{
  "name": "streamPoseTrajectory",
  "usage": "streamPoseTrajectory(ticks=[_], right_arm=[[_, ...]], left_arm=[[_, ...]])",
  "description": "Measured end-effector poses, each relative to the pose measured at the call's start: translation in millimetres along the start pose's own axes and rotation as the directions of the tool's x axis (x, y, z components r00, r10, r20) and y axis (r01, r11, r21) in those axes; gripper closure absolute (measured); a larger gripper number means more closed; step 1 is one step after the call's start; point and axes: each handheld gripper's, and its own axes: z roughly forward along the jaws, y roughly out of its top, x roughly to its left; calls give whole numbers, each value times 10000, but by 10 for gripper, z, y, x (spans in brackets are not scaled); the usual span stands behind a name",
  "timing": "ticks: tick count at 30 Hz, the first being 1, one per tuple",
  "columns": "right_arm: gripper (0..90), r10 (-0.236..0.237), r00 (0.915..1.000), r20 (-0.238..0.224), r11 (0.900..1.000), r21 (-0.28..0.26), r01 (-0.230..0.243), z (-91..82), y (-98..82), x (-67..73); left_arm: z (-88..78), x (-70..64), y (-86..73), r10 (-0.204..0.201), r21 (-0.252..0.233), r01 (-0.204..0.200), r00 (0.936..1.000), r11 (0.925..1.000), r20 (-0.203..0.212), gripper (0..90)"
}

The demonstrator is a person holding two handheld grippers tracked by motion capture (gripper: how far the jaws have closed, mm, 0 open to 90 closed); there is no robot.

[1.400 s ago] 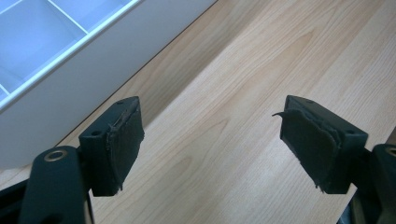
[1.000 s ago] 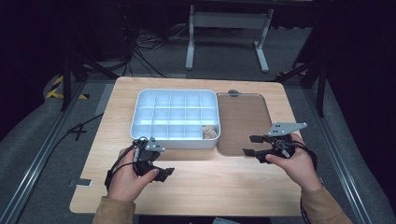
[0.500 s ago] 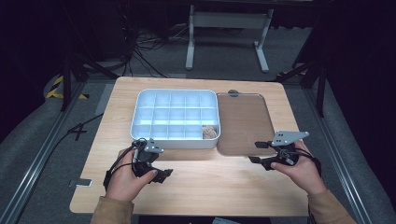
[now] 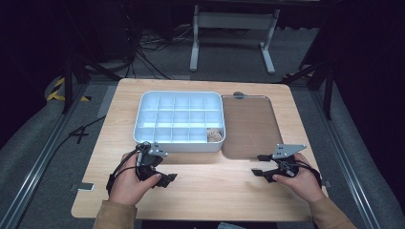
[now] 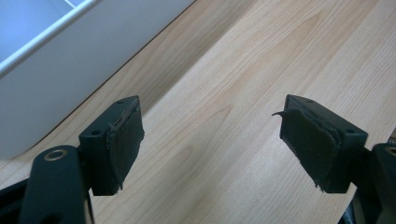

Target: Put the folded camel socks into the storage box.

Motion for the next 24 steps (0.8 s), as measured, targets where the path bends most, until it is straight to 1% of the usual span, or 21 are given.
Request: streamPoseTrajectory(ticks=[1,2,3,4,5,6,8,9,10,11,12,14,15,18,19,20,21,22,24], right_arm=[[372,4,10000,-28,10000,18,-4,20,-14,6],[372,13,10000,-26,10000,33,-12,39,-30,12],[372,-3,10000,-43,10000,40,3,51,-41,15],[372,13,10000,-98,9999,110,-11,72,-60,26],[372,-26,10000,-91,9999,160,27,91,-77,32],[372,-26,9999,-110,9998,179,28,103,-85,38],[372,-77,9999,-99,9998,176,79,115,-92,42],[372,-62,9999,-136,9999,138,64,128,-95,48],[369,-104,9999,-131,9999,114,106,137,-97,50],[369,-105,9998,-163,9999,100,107,149,-100,60],[368,-108,9998,-175,9999,127,111,159,-104,70],[365,-210,9995,-228,9995,216,215,189,-112,88],[364,-277,9994,-223,9992,287,283,202,-115,101],[360,-565,9983,-173,9976,398,572,227,-110,136],[355,-585,9981,-191,9974,407,593,232,-106,146],[353,-655,9976,-234,9972,352,663,242,-102,155],[351,-728,9970,-253,9967,345,736,250,-99,162],[345,-741,9968,-287,9965,365,752,257,-99,167],[322,-747,9967,-309,9964,368,759,279,-109,177]], left_arm=[[7,-5,0,-64,74,63,10000,10000,73,218],[11,-5,3,25,149,-25,10000,9999,-23,218],[20,-2,4,98,206,-98,10000,9997,16,218],[33,-8,-1,-11,197,10,10000,9998,81,218],[37,-9,-1,-37,201,36,10000,9998,69,218],[37,-5,3,40,290,-42,10000,9996,54,218],[43,-8,3,-16,323,14,10000,9995,59,218],[52,-6,3,4,268,-6,10000,9996,91,218],[57,-8,5,26,312,-28,10000,9995,78,218],[55,-3,9,82,416,-90,9998,9991,183,218],[63,-11,8,69,402,-73,9999,9992,113,218],[75,-12,8,124,386,-130,9998,9992,162,218],[73,-12,9,122,479,-132,9997,9988,215,218],[91,-17,-1,69,475,-79,9998,9988,196,218],[93,-10,-2,113,585,-128,9996,9982,265,218],[107,-8,-10,75,708,-99,9994,9974,338,217],[127,-7,-19,104,791,-131,9994,9968,341,216],[145,-3,-23,189,957,-225,9991,9952,387,216],[172,-7,-29,167,970,-200,9993,9951,344,217]])
